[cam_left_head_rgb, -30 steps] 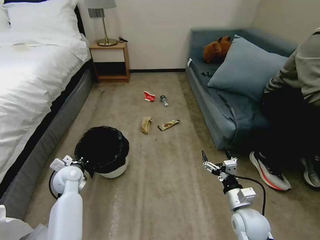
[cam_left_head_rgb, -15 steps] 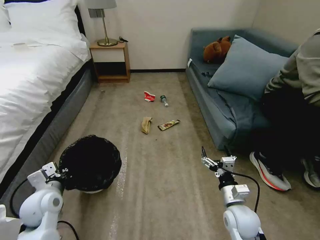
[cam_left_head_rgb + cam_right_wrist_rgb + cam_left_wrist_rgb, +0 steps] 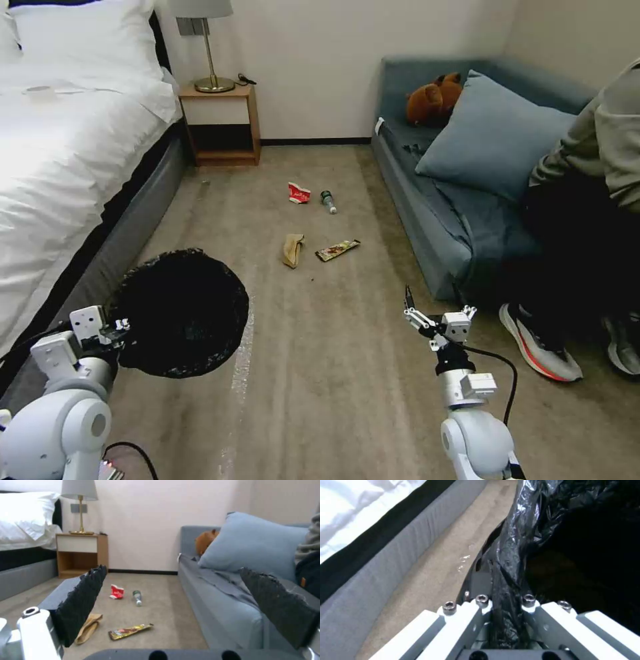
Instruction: Pick up the trash bin, then pick up the garbage on the floor and place it into the trash bin.
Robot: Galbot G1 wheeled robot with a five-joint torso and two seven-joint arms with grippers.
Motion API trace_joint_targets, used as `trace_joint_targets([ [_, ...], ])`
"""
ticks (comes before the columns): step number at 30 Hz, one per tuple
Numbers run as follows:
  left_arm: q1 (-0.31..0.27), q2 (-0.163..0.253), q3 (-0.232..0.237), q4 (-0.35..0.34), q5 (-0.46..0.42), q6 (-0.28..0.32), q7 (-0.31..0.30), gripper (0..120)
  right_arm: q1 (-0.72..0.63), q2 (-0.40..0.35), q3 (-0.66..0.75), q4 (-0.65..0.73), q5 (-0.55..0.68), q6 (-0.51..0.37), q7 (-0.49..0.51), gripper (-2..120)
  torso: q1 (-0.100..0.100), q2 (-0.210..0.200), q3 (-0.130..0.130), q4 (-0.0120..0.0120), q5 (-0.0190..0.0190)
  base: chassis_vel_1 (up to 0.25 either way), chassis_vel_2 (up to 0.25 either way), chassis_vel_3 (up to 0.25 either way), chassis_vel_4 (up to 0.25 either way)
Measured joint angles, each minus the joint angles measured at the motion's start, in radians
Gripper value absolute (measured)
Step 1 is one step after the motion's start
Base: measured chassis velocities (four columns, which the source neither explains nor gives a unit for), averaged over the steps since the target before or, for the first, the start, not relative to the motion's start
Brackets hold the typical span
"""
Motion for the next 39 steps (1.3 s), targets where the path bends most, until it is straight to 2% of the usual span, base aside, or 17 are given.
trace_joint_targets([
  [7,0.003,0.007,0.005,0.034,0.010,-0.024,0.017,2,-0.019,0.011,0.020,-0.015,0.000,0.021,-0.025,100,0.000,0.000,0.000,-0.0003,0.0000,0.000,0.000,0.000,0.000],
  [20,-0.045,-0.035,0.050,0.076,0.058,-0.037,0.009,2,0.005,-0.006,0.032,-0.024,0.039,-0.015,-0.047,100,0.000,0.000,0.000,-0.0002,0.0001,0.000,0.000,0.000,0.000],
  [28,-0.061,-0.053,0.062,0.088,0.076,-0.036,0.017,2,0.012,-0.019,0.031,-0.044,0.053,-0.016,-0.059,100,0.000,0.000,0.000,-0.0003,0.0000,0.000,0.000,0.000,0.000],
  [39,-0.084,-0.044,0.069,0.103,0.089,-0.029,0.026,2,0.040,-0.022,0.018,-0.075,0.054,-0.016,-0.065,100,0.000,0.000,0.000,-0.0002,0.0000,-0.027,0.028,0.032,-0.030],
])
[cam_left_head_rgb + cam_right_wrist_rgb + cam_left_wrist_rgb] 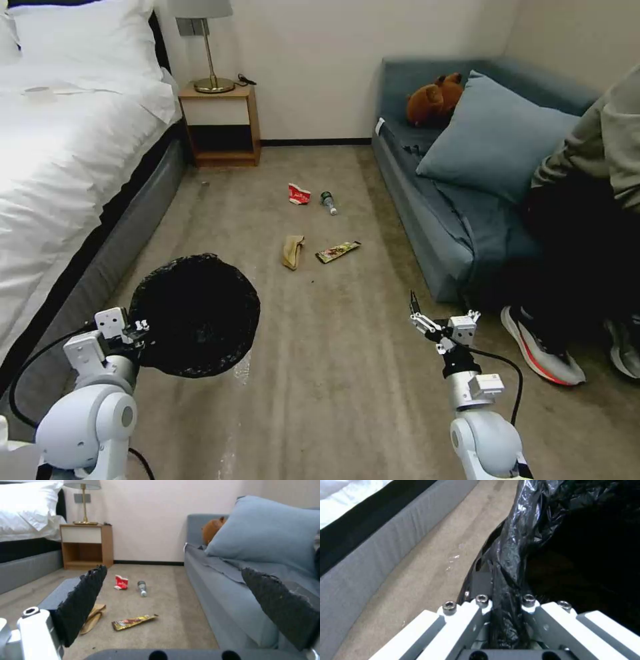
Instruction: Pick up the trash bin, then pick up the garbage on the floor and place it into the trash bin.
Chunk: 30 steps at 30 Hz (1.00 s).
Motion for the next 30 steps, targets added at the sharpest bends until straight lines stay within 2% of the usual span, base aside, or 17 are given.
trace_joint_targets([
  [30,-0.010,-0.003,-0.006,0.023,0.013,-0.005,-0.006,2,0.015,0.001,0.005,-0.031,-0.001,0.007,-0.013,100,0.000,0.000,0.000,0.0000,0.0000,-0.043,0.040,0.042,-0.044],
])
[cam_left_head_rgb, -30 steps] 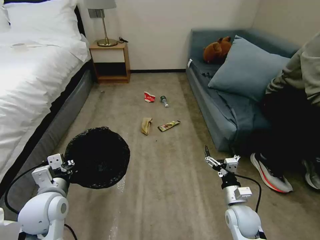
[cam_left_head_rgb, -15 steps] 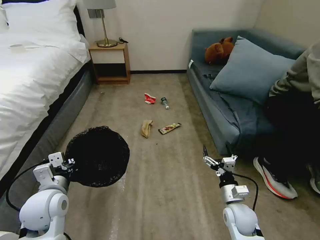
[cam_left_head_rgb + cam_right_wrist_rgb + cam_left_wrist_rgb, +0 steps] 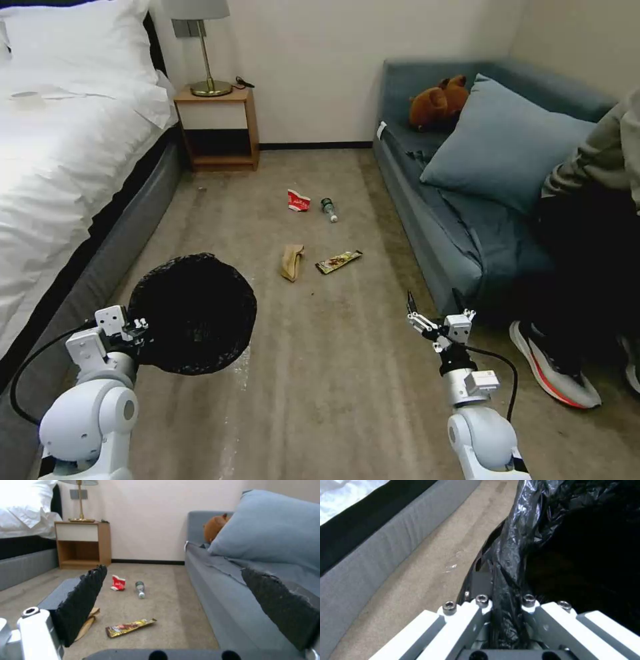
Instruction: Pick up the trash bin, then pick up the garbage on the floor and place it into the trash bin.
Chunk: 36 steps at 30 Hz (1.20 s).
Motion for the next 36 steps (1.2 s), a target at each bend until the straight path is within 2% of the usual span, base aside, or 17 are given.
trace_joint_targets([
  [36,0.003,-0.005,-0.005,-0.003,0.000,-0.014,0.005,2,-0.009,0.002,0.013,-0.003,0.003,0.017,-0.012,100,0.000,0.000,0.000,0.0000,0.0000,-0.065,0.065,0.066,-0.068],
])
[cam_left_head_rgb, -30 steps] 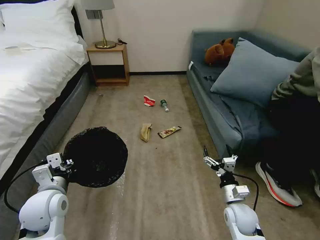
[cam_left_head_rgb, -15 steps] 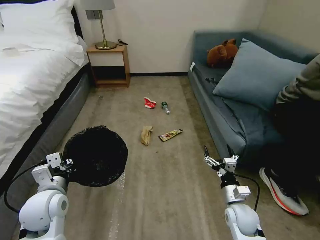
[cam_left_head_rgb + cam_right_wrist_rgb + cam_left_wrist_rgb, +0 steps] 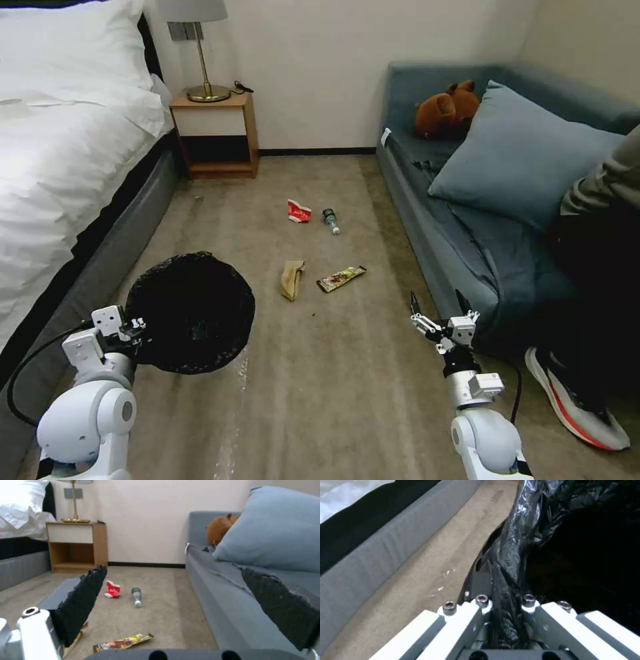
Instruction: Pick up the trash bin, then pick up the garbage on the floor and place it into the trash bin.
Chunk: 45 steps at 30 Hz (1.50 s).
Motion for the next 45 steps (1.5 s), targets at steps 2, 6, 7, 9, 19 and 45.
trace_joint_targets([
  [2,0.000,-0.001,0.000,-0.002,0.000,-0.001,-0.001,2,0.000,0.000,-0.001,-0.003,0.000,0.002,0.000,100,0.000,0.000,0.000,0.0000,0.0000,-0.074,0.087,0.074,-0.059],
  [6,0.000,-0.001,-0.003,-0.002,0.000,-0.002,-0.004,2,0.000,0.002,-0.003,-0.003,0.001,0.002,-0.001,100,0.000,0.000,0.000,0.0001,0.0000,-0.060,0.075,0.068,-0.059],
  [7,0.000,0.000,-0.004,-0.002,-0.001,-0.003,-0.004,2,0.001,0.002,-0.005,-0.003,0.001,0.001,-0.003,100,0.000,0.000,0.000,0.0000,0.0000,-0.084,0.077,0.069,-0.099],
  [9,-0.001,0.001,-0.006,-0.002,-0.002,-0.003,-0.004,2,0.003,0.001,-0.007,-0.003,0.001,-0.001,-0.004,100,0.000,0.000,0.000,0.0000,0.0000,-0.092,0.081,0.072,-0.091],
  [19,-0.006,0.005,-0.011,0.004,-0.004,-0.008,0.002,2,0.012,0.004,-0.017,-0.008,-0.004,-0.011,-0.006,100,0.000,0.000,0.000,0.0000,0.0000,-0.083,0.078,0.088,-0.084],
  [45,0.000,-0.003,-0.007,0.011,-0.003,-0.019,0.013,2,0.007,0.007,-0.011,-0.019,-0.004,-0.005,-0.012,100,0.000,0.000,0.000,0.0000,0.0000,-0.071,0.074,0.085,-0.078],
])
